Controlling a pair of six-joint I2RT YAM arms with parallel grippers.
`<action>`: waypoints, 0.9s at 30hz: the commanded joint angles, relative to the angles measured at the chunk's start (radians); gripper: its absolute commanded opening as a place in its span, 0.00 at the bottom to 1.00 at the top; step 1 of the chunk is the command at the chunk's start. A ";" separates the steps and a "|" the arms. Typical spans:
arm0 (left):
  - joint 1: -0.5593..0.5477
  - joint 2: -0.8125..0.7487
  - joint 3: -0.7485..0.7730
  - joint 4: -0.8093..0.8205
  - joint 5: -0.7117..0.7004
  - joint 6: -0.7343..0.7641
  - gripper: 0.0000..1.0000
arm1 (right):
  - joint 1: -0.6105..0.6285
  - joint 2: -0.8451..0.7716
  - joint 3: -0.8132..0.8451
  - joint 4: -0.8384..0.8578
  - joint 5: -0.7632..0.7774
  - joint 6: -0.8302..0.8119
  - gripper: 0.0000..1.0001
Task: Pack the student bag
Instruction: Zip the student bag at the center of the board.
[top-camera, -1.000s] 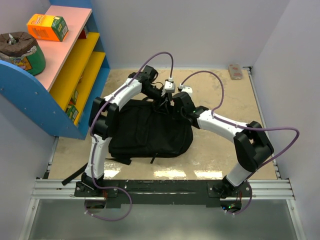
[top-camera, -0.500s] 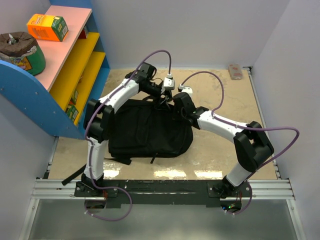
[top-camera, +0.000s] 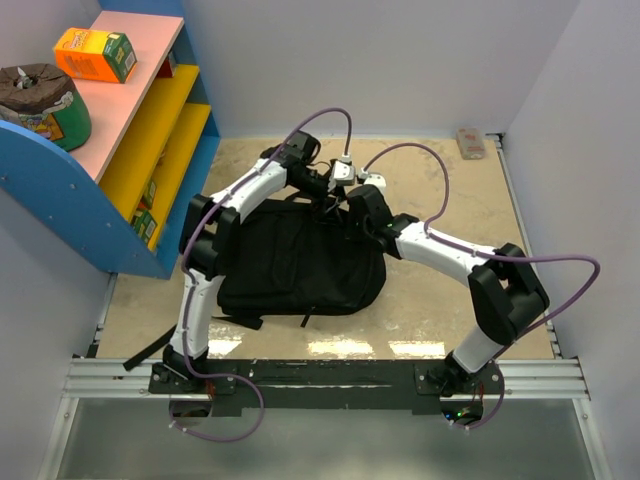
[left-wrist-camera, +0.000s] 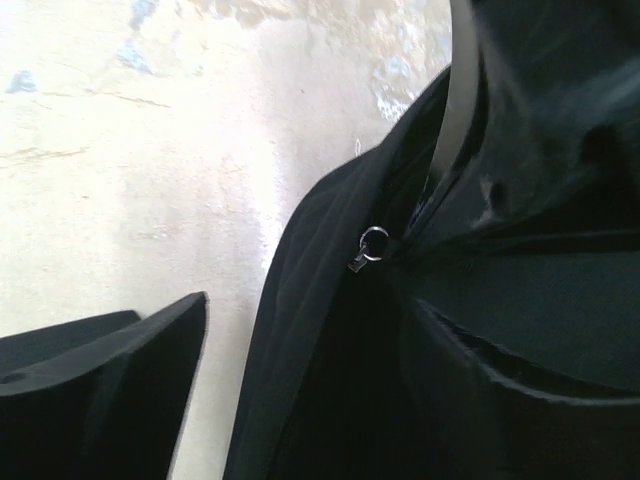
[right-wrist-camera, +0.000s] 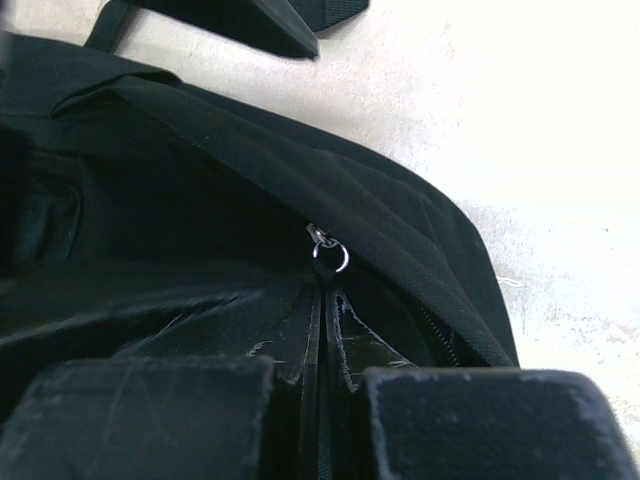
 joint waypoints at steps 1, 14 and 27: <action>-0.018 0.050 0.088 -0.040 -0.002 0.047 0.74 | 0.001 -0.043 -0.007 -0.006 0.004 0.001 0.00; -0.007 -0.015 0.042 -0.135 -0.109 0.062 0.00 | -0.105 -0.013 0.070 -0.020 0.033 -0.071 0.00; 0.105 -0.180 -0.203 0.019 -0.226 -0.142 0.00 | -0.188 -0.091 0.047 -0.059 0.069 -0.125 0.00</action>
